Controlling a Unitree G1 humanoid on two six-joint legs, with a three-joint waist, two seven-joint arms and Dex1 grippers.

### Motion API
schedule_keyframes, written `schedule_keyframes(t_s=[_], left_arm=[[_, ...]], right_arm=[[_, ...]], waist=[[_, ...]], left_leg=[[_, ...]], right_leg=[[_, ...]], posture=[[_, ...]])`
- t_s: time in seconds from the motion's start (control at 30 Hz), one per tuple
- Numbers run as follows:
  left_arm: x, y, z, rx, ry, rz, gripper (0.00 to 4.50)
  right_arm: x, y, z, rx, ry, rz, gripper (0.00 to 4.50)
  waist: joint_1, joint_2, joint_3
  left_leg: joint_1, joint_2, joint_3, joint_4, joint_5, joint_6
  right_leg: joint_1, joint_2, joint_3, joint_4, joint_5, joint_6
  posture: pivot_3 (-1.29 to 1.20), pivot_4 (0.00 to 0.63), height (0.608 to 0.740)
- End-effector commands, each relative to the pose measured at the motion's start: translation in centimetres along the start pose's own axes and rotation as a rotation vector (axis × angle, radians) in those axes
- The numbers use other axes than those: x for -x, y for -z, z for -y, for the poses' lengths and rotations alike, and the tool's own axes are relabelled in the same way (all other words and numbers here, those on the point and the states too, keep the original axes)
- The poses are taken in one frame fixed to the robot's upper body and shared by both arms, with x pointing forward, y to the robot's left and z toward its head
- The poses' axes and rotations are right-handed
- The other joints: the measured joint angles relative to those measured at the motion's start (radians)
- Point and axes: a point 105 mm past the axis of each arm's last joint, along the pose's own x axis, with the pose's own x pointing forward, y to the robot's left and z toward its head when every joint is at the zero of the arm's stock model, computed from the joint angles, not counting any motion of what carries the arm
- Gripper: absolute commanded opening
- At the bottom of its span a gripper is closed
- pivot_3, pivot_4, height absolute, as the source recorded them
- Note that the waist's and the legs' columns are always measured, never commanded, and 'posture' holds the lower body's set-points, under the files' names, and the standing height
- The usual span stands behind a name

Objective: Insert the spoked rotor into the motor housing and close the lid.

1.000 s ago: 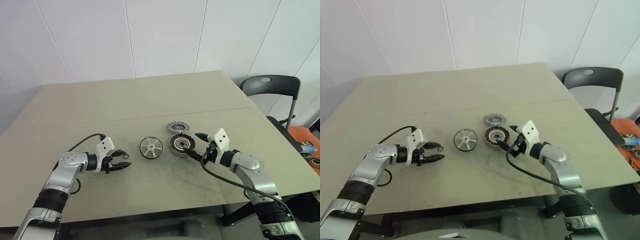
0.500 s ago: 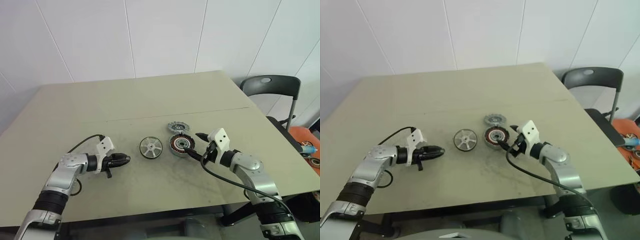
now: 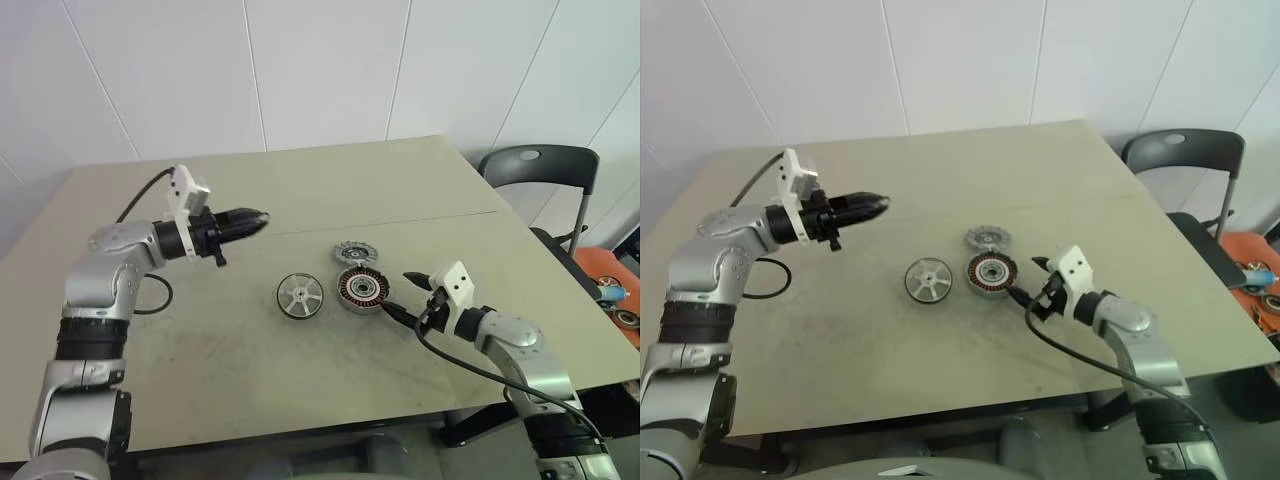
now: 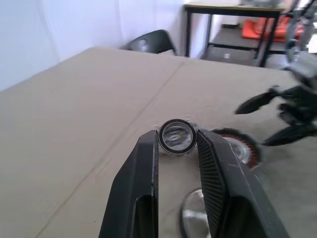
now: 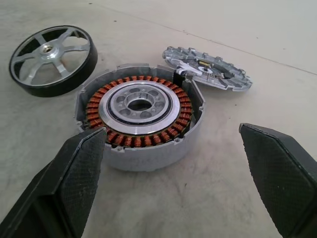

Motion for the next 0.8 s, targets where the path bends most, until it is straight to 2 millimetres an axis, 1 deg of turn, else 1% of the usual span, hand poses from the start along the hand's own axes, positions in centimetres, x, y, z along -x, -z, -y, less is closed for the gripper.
schedule_keyframes(t_s=[0.03, 0.07, 0.1, 0.13, 0.17, 0.2, 0.27, 0.3, 0.33, 0.4, 0.47, 0.5, 0.6, 0.7, 0.8], left_arm=[[-0.6, -0.8, 4.7, -0.064, 0.133, -0.019, 0.77], [-0.6, -0.5, 5.6, -0.076, 0.149, -0.04, 0.77], [-3.0, 2.3, 3.4, -0.04, 0.11, -0.037, 0.77], [-5.6, 5.1, 2.4, -0.03, 0.1, -0.07, 0.77], [-7.9, 7.3, 2.8, -0.05, 0.12, -0.118, 0.77], [-9.5, 8.6, 3.3, -0.071, 0.149, -0.149, 0.77], [-11.3, 9.0, 4.0, -0.07, 0.196, -0.16, 0.77], [-12.1, 8.9, 3.8, -0.067, 0.2, -0.164, 0.77], [-12.6, 8.9, 3.6, -0.067, 0.2, -0.167, 0.77], [-13.4, 8.4, 2.9, -0.065, 0.196, -0.153, 0.77], [-13.6, 8.0, 2.2, -0.081, 0.187, -0.137, 0.77], [-13.6, 7.9, 1.9, -0.094, 0.18, -0.133, 0.77], [-13.6, 7.1, 1.2, -0.122, 0.164, -0.103, 0.77], [-13.6, 7.0, 1.2, -0.136, 0.17, -0.092, 0.77], [-13.2, 6.8, 1.6, -0.175, 0.19, -0.081, 0.77]], right_arm=[[0.8, -2.2, 0.6, 0.042, 0.017, 0.052, 4.5], [0.9, -2.2, 0.7, 0.043, 0.021, 0.05, 4.5], [1.0, -2.2, 0.8, 0.043, 0.024, 0.048, 4.5], [1.0, -2.2, 0.8, 0.042, 0.026, 0.047, 4.5], [1.0, -2.1, 0.6, 0.041, 0.026, 0.045, 4.5], [0.9, -2.1, 0.5, 0.041, 0.025, 0.044, 4.5], [0.8, -2.0, 0.1, 0.037, 0.022, 0.045, 4.5], [0.8, -2.0, -0.1, 0.035, 0.021, 0.045, 4.5], [0.8, -2.0, -0.2, 0.034, 0.022, 0.044, 4.5], [1.0, -1.9, -0.2, 0.03, 0.027, 0.042, 4.5], [1.1, -1.8, -0.1, 0.027, 0.032, 0.038, 4.5], [1.2, -1.8, -0.1, 0.026, 0.034, 0.037, 4.5], [1.2, -1.8, -0.1, 0.025, 0.036, 0.038, 4.5], [1.1, -1.8, 0.0, 0.025, 0.037, 0.039, 4.5], [0.8, -1.9, 0.0, 0.03, 0.03, 0.041, 4.5]], waist=[[0.001, 0.0, 0.0], [0.001, 0.0, 0.0], [0.008, 0.0, 0.001], [0.021, 0.004, 0.001], [0.044, 0.008, 0.0], [0.048, 0.01, 0.0], [0.037, 0.008, 0.002], [0.031, 0.005, 0.003], [0.022, 0.002, 0.006], [0.005, 0.0, 0.007], [0.002, 0.001, 0.006], [0.002, 0.002, 0.005], [0.008, 0.002, 0.005], [0.013, 0.002, 0.005], [0.014, 0.002, 0.005]], left_leg=[[0.0, 0.0, 0.001, 0.0, -0.001, 0.002], [0.0, 0.0, 0.001, 0.0, -0.002, 0.003], [0.001, 0.0, 0.001, 0.0, -0.003, 0.005], [0.0, 0.0, 0.001, 0.0, -0.003, 0.005], [0.004, -0.001, 0.0, 0.0, -0.003, 0.005], [0.009, 0.0, -0.002, 0.0, -0.002, 0.005], [0.013, 0.001, -0.001, 0.0, -0.001, 0.005], [0.016, 0.001, 0.0, 0.0, -0.001, 0.006], [0.017, 0.001, 0.001, 0.0, -0.002, 0.007], [0.015, 0.001, 0.001, 0.0, -0.003, 0.008], [0.01, 0.002, 0.003, 0.0, -0.001, 0.006], [0.007, 0.002, 0.003, 0.0, 0.0, 0.003], [0.003, 0.001, 0.003, 0.0, 0.0, 0.003], [-0.001, 0.001, 0.003, 0.0, 0.0, 0.003], [-0.001, 0.001, 0.003, 0.001, 0.0, 0.004]], right_leg=[[0.0, 0.0, 0.0, 0.0, 0.0, 0.0], [0.001, 0.0, 0.001, 0.0, 0.0, 0.0], [0.001, 0.0, 0.001, 0.0, 0.0, 0.0], [0.005, 0.0, 0.001, 0.0, 0.0, 0.0], [0.013, 0.0, -0.001, -0.004, -0.001, 0.0], [0.024, 0.001, -0.004, -0.013, -0.002, 0.0], [0.033, 0.002, -0.005, -0.022, 0.0, 0.001], [0.036, 0.002, -0.004, -0.022, 0.0, 0.002], [0.036, 0.002, -0.004, -0.023, 0.001, 0.003], [0.033, 0.002, -0.003, -0.023, 0.003, 0.007], [0.027, 0.002, -0.002, -0.021, 0.005, 0.009], [0.023, 0.002, -0.002, -0.021, 0.007, 0.006], [0.012, 0.001, -0.001, -0.02, 0.008, 0.005], [0.009, 0.001, -0.001, -0.021, 0.008, 0.005], [0.01, 0.0, -0.001, -0.022, 0.008, 0.005]], posture=[[0.0, 0.0, 0.74], [0.0, 0.0, 0.74], [0.0, 0.0, 0.74], [0.0, 0.0, 0.74], [0.0, 0.0, 0.74], [0.0, 0.0, 0.74], [0.0, 0.0, 0.74], [0.0, 0.0, 0.74], [0.0, 0.0, 0.74], [0.0, 0.0, 0.74], [0.0, 0.0, 0.74], [0.0, 0.0, 0.74], [0.0, 0.0, 0.74], [0.0, 0.0, 0.74], [0.0, 0.0, 0.74]])
